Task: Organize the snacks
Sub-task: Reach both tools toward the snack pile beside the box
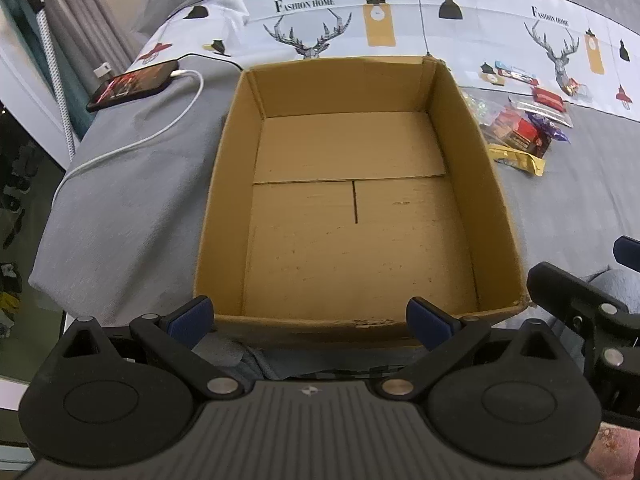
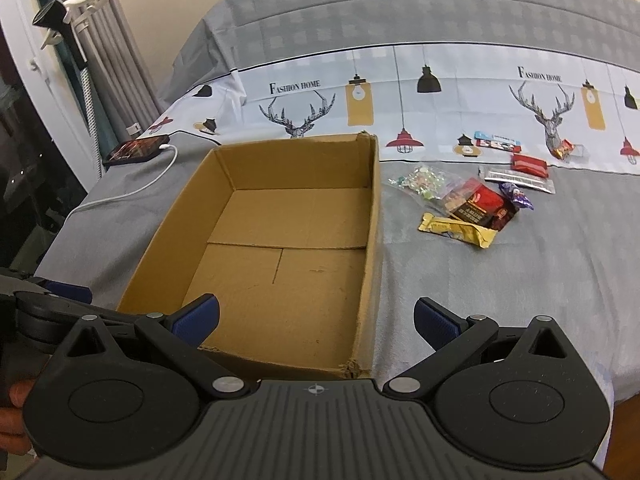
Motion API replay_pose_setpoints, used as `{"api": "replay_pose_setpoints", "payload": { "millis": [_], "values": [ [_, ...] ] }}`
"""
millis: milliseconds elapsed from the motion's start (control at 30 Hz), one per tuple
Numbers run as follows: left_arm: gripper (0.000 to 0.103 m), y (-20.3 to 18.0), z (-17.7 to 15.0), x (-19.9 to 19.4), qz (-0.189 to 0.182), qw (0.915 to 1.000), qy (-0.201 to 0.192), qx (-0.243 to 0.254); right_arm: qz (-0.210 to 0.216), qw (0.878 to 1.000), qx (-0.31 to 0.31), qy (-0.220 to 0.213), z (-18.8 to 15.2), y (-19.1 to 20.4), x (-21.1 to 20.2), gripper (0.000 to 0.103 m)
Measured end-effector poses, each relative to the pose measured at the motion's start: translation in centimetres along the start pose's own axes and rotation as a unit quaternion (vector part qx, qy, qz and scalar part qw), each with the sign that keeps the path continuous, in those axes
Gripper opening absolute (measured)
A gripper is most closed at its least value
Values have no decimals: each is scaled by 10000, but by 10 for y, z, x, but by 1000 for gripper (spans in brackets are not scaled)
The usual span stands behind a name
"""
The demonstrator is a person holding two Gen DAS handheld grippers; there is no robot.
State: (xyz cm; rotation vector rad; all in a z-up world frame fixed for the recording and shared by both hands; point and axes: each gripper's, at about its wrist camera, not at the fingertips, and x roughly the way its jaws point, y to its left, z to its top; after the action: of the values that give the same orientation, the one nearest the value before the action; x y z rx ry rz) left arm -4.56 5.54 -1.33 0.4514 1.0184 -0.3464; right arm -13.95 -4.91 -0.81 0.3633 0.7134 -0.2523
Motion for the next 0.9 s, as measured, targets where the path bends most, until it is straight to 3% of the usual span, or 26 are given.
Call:
{"api": "replay_pose_setpoints", "payload": {
  "millis": [300, 500, 700, 900],
  "values": [
    [103, -31, 17, 4, -64, 9996, 62, 273, -117, 9991, 402, -94, 0, -37, 2, 103],
    [103, -66, 44, 7, -190, 9987, 23, 478, -502, 9950, 846, -169, 5, -85, 2, 103],
    [103, -117, 83, 14, -448, 9969, -18, 648, -1062, 9858, 1273, -262, 8, -144, 2, 103],
    [103, -171, 144, 36, -828, 9946, 123, 621, -1510, 9751, 1601, -277, 21, -209, 13, 103]
  ]
}}
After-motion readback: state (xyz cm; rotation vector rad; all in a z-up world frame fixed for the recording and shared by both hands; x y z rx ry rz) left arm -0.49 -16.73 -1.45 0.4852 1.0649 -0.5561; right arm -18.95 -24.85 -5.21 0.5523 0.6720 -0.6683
